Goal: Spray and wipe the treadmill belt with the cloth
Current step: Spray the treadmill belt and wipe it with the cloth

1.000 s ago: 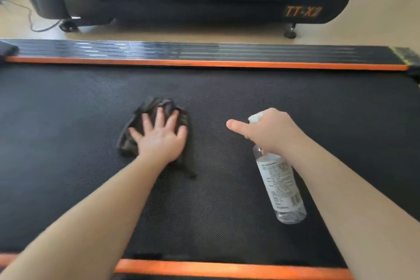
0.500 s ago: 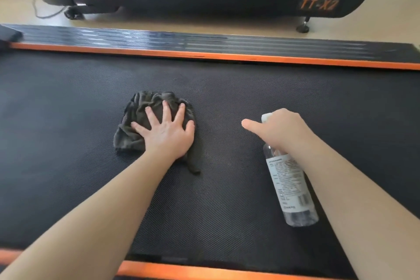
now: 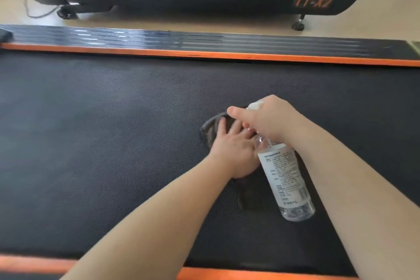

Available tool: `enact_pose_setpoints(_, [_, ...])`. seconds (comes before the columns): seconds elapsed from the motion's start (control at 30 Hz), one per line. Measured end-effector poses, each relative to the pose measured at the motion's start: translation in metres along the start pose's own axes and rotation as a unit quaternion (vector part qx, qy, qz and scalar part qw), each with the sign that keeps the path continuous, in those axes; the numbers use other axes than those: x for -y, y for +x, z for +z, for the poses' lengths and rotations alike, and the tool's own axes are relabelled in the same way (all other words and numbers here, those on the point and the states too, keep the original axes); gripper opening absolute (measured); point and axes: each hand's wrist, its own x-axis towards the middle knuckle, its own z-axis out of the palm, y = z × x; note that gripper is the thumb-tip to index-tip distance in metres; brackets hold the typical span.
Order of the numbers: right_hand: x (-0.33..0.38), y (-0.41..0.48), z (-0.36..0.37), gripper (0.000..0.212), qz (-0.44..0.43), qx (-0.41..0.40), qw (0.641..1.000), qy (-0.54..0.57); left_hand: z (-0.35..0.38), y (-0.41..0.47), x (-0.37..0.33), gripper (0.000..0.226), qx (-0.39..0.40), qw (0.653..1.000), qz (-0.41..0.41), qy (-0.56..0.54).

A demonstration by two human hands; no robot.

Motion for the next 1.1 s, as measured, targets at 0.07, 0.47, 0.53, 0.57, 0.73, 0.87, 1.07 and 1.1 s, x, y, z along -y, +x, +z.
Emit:
enact_pose_setpoints(0.07, [0.002,-0.002,0.003,0.059,0.014,-0.001,1.0,0.001,-0.003,-0.004,0.034,0.057,-0.015,0.995,-0.095,-0.029])
enact_pose_setpoints(0.47, [0.053,0.004,0.037,0.059,0.029,-0.021,0.997,-0.068,-0.005,-0.038,0.084,0.057,0.01,0.998,-0.07,-0.001])
enact_pose_setpoints(0.53, [0.07,0.006,0.034,0.058,0.018,-0.044,0.997,-0.064,-0.004,-0.036,0.074,0.059,0.032,0.999,0.032,0.015])
enact_pose_setpoints(0.57, [0.08,0.007,0.035,0.058,0.007,-0.048,0.997,-0.066,-0.005,-0.036,0.077,0.062,0.034,0.998,0.053,0.013])
enact_pose_setpoints(0.73, [0.116,0.011,0.055,0.063,-0.038,-0.015,0.987,-0.156,-0.012,-0.046,0.133,0.061,-0.026,0.996,-0.07,-0.043])
enact_pose_setpoints(0.87, [0.136,0.02,0.072,0.075,-0.051,-0.001,0.982,-0.184,-0.021,-0.067,0.209,0.056,-0.044,0.969,-0.233,-0.069])
enact_pose_setpoints(1.07, [0.172,0.031,0.098,0.066,-0.023,-0.001,0.991,-0.13,-0.025,-0.09,0.248,0.059,-0.044,0.961,-0.266,-0.058])
enact_pose_setpoints(1.1, [0.175,0.035,0.101,0.065,-0.013,-0.011,0.995,-0.102,-0.025,-0.093,0.24,0.059,-0.045,0.97,-0.236,-0.048])
